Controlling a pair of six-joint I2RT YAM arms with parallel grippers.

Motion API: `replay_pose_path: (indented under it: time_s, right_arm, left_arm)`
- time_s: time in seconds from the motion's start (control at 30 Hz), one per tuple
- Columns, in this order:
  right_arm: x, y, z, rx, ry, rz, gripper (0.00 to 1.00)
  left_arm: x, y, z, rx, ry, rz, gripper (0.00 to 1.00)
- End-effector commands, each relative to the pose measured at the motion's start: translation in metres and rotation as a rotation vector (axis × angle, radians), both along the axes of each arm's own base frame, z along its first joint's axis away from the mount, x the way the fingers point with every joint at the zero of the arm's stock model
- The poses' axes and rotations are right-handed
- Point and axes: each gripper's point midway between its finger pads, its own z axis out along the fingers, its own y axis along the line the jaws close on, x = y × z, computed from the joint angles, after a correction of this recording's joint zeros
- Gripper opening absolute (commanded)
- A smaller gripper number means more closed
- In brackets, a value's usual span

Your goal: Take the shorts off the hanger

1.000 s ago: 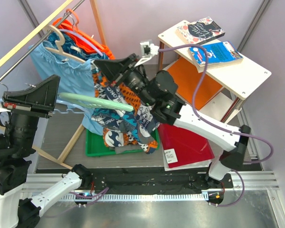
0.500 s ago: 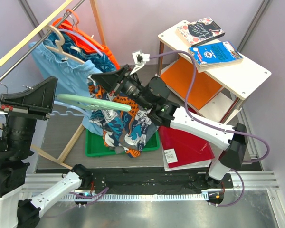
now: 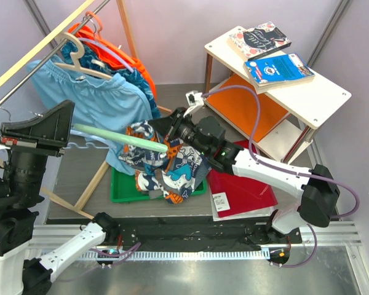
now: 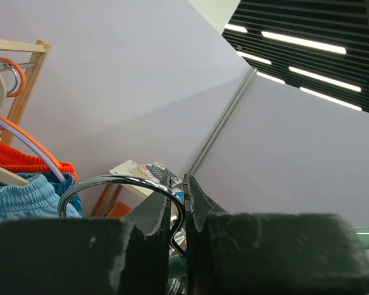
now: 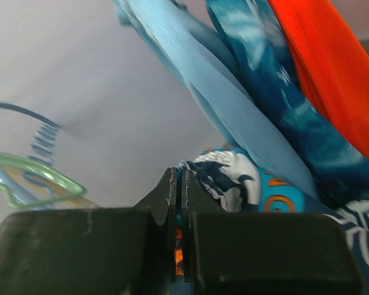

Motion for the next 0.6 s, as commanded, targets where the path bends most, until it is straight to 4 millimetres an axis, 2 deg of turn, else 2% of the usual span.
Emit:
replay_pose_path:
  time_s: [0.0, 0.03, 0.13, 0.17, 0.27, 0.3, 0.37, 0.4, 0.47, 0.57]
  right_arm:
    - [-0.009, -0.011, -0.055, -0.161, 0.055, -0.011, 0.01]
    - [-0.012, -0.012, -0.080, -0.214, 0.089, -0.005, 0.01]
    - [-0.029, -0.005, -0.125, -0.326, 0.134, 0.031, 0.01]
    - [-0.029, -0.003, -0.148, -0.389, 0.156, 0.026, 0.01]
    - [-0.029, -0.007, -0.194, -0.525, 0.227, -0.002, 0.01]
    - [-0.028, -0.005, -0.216, -0.570, 0.250, -0.005, 0.01]
    - [-0.027, -0.003, -0.242, -0.619, 0.274, -0.006, 0.01]
    - [-0.029, -0.001, -0.269, -0.672, 0.298, 0.001, 0.01]
    - [-0.034, 0.012, -0.285, -0.710, 0.299, 0.026, 0.01]
    - [-0.045, 0.031, -0.319, -0.791, 0.317, 0.071, 0.01]
  left_arm:
    - [-0.007, 0.008, 0.008, -0.029, -0.042, 0.018, 0.01]
    - [-0.007, 0.009, 0.008, -0.035, -0.044, 0.015, 0.01]
    - [-0.004, 0.004, 0.005, -0.041, -0.040, 0.001, 0.01]
    - [-0.003, 0.002, 0.004, -0.038, -0.037, -0.002, 0.00]
    - [0.000, 0.001, 0.001, -0.031, -0.026, 0.001, 0.01]
    - [0.001, 0.001, 0.000, -0.030, -0.024, 0.001, 0.01]
    - [0.002, 0.000, -0.001, -0.033, -0.020, 0.004, 0.01]
    - [0.003, 0.000, -0.002, -0.034, -0.019, 0.003, 0.01]
    - [0.003, 0.000, -0.002, -0.032, -0.014, 0.004, 0.01]
    - [0.003, 0.000, -0.003, -0.028, -0.011, 0.003, 0.00]
